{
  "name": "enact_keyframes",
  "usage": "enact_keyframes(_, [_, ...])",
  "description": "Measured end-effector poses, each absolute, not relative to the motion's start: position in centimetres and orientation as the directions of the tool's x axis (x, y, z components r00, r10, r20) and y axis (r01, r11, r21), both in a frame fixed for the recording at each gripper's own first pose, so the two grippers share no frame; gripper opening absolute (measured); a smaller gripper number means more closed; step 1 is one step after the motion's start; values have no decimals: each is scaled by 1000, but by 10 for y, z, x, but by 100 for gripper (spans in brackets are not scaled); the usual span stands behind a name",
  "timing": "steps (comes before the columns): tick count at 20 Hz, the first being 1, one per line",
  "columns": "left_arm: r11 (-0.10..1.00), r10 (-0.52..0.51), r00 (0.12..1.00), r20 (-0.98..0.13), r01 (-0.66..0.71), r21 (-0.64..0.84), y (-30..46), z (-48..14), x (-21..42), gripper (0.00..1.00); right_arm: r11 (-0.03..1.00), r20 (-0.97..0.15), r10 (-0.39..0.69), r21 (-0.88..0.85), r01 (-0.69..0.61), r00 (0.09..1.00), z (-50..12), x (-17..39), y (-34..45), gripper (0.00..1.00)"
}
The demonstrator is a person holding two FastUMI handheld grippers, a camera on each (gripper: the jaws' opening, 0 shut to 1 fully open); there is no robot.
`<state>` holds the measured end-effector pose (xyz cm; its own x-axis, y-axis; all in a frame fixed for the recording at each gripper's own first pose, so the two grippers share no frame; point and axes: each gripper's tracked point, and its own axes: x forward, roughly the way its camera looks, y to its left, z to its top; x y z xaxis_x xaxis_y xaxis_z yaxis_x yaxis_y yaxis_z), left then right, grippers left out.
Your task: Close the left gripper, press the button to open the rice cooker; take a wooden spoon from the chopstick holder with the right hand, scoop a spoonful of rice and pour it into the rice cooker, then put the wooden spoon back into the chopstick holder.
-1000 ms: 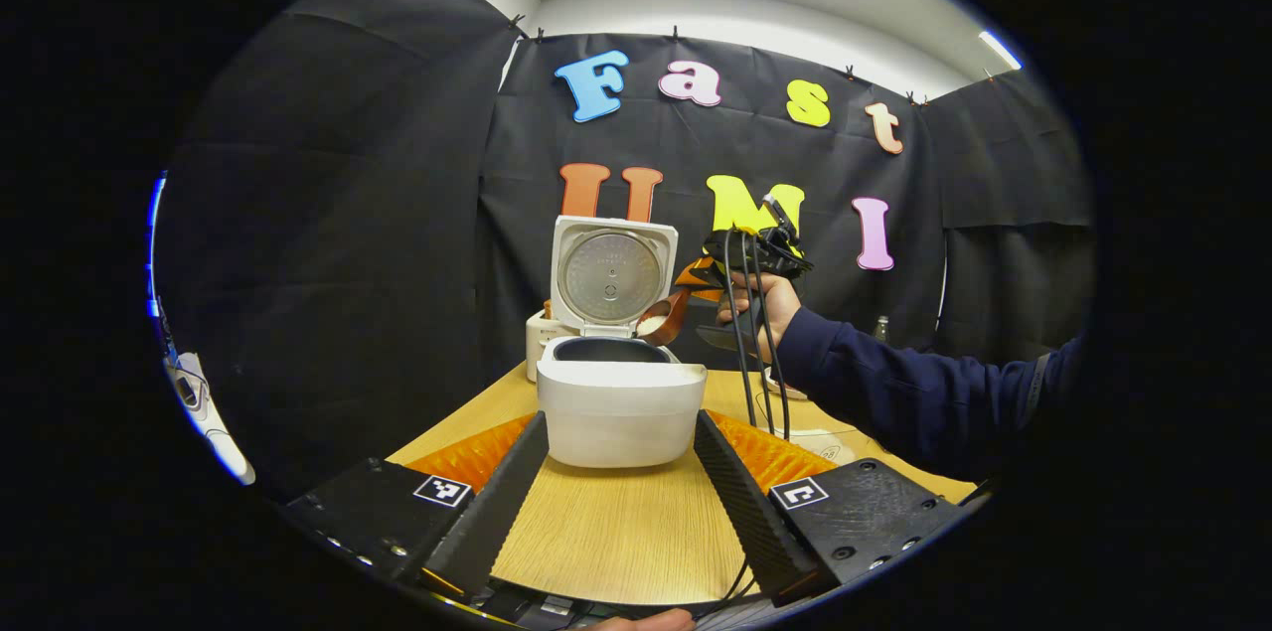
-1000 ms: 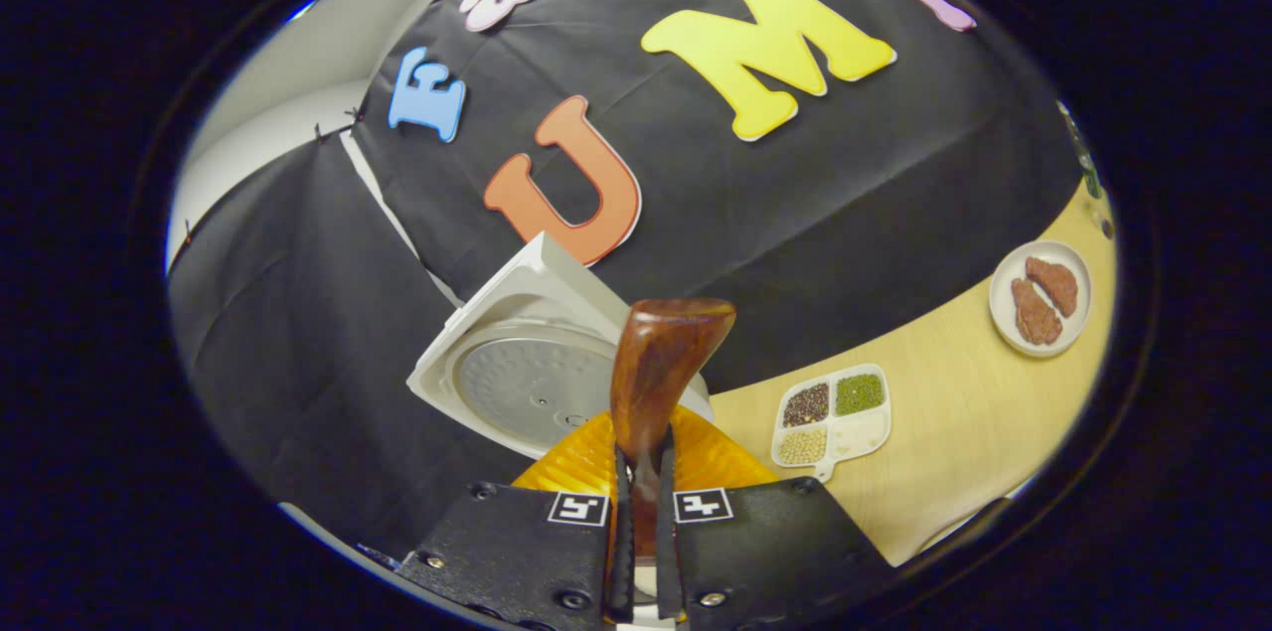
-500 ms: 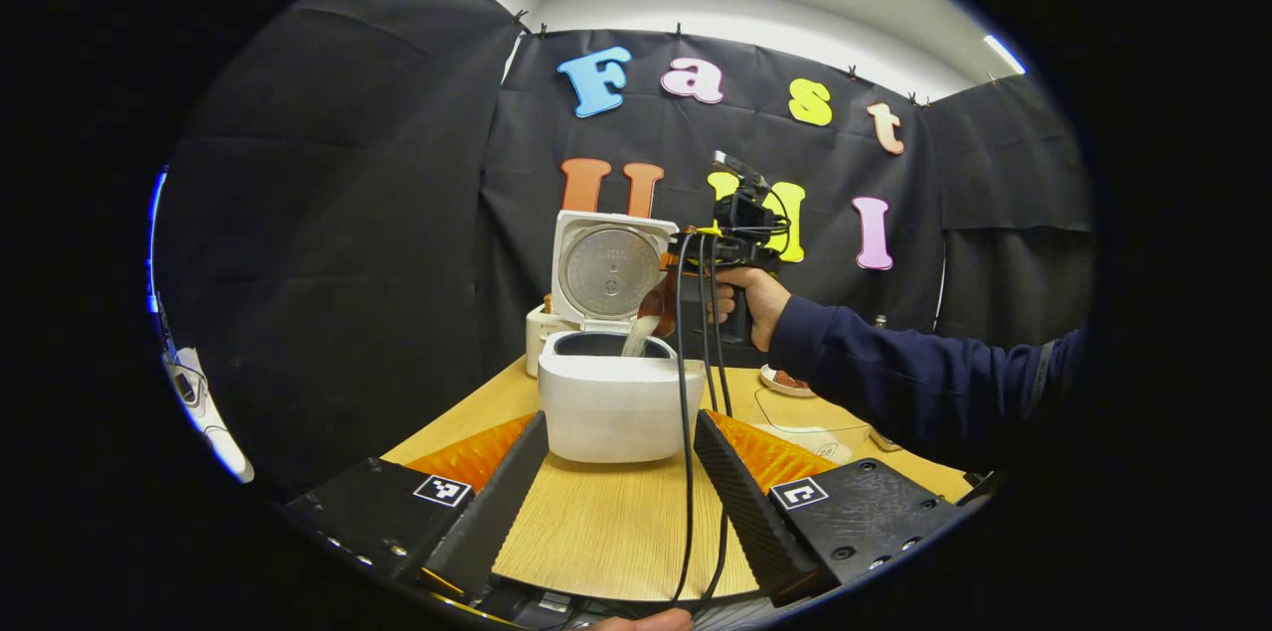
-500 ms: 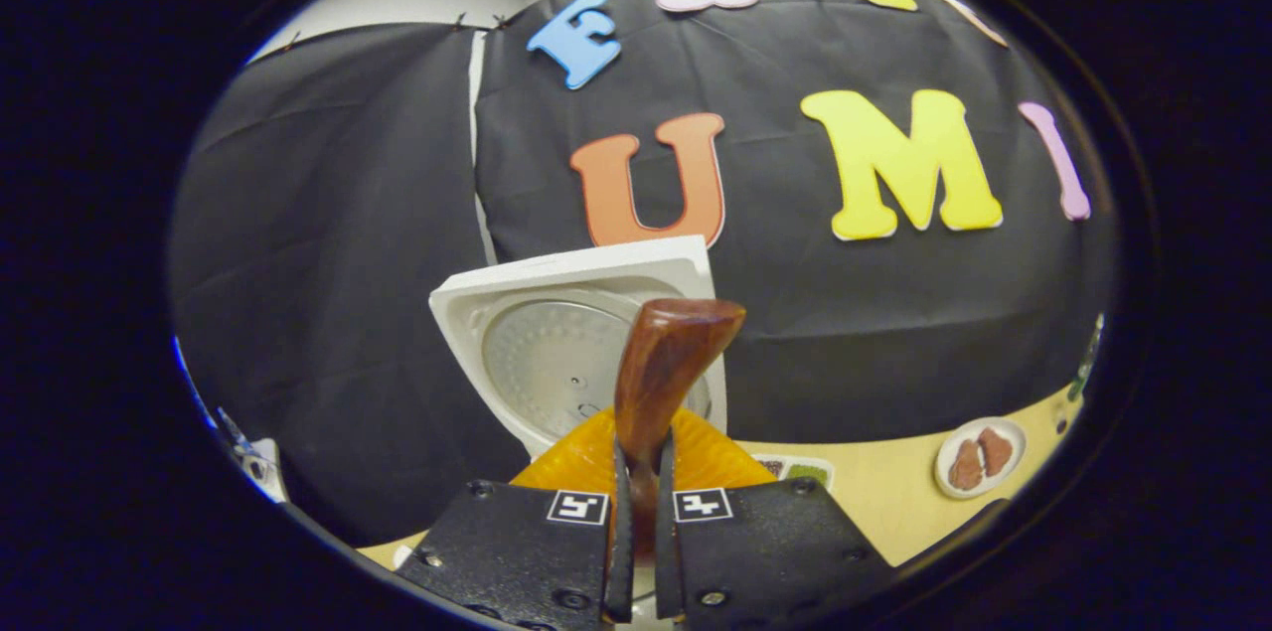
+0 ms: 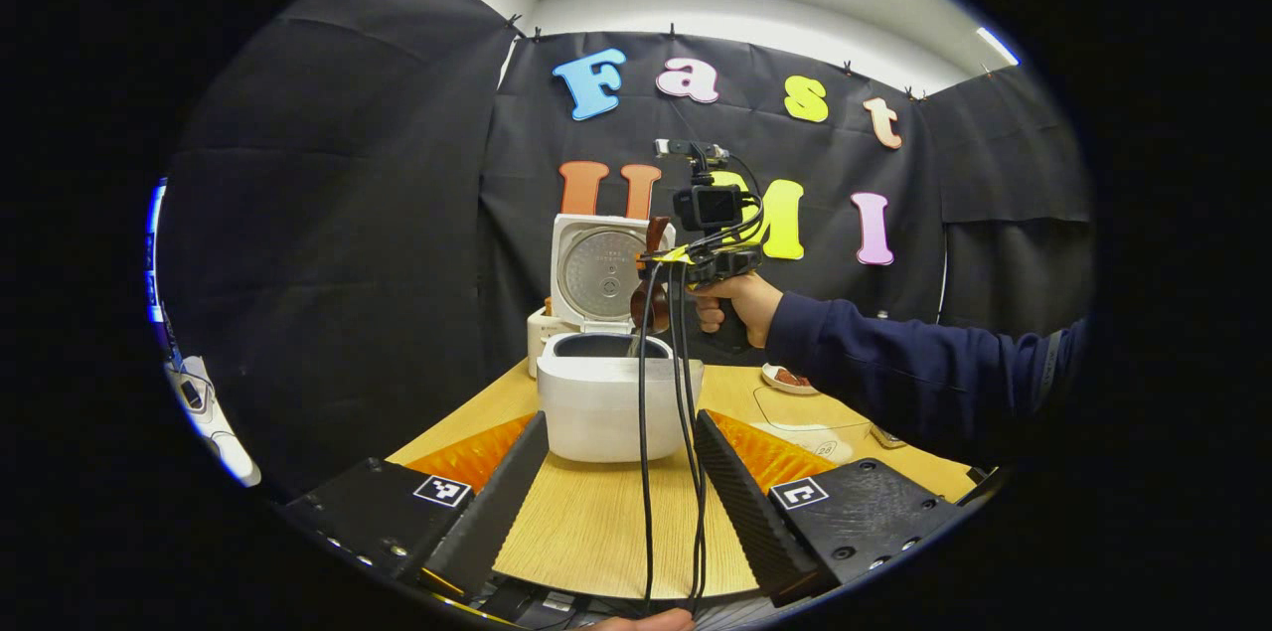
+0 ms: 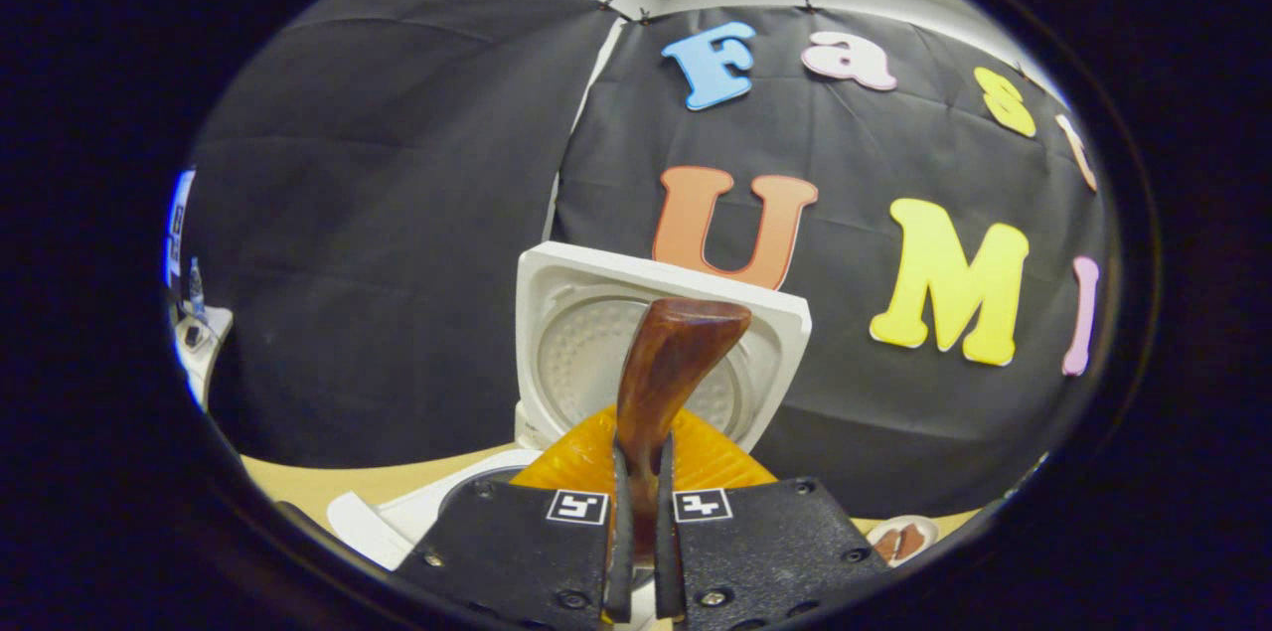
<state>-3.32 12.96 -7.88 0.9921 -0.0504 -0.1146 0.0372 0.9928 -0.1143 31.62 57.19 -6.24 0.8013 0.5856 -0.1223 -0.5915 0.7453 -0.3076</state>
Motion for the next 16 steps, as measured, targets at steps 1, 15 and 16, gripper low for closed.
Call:
enact_keyframes(1, [993, -46, 992, -118, 33, -112, 129, -79, -33, 94, 743, -116, 586, -318, -589, 802, -62, 314, 572, 11])
enact_keyframes(15, [995, -54, 994, -92, 46, -86, 80, -69, -18, 94, 785, -82, 571, -235, -573, 817, -26, 258, 427, 11])
enact_keyframes(16, [995, -64, 995, -83, 57, -82, 72, -66, -15, 94, 791, -80, 568, -219, -571, 819, -26, 255, 414, 11])
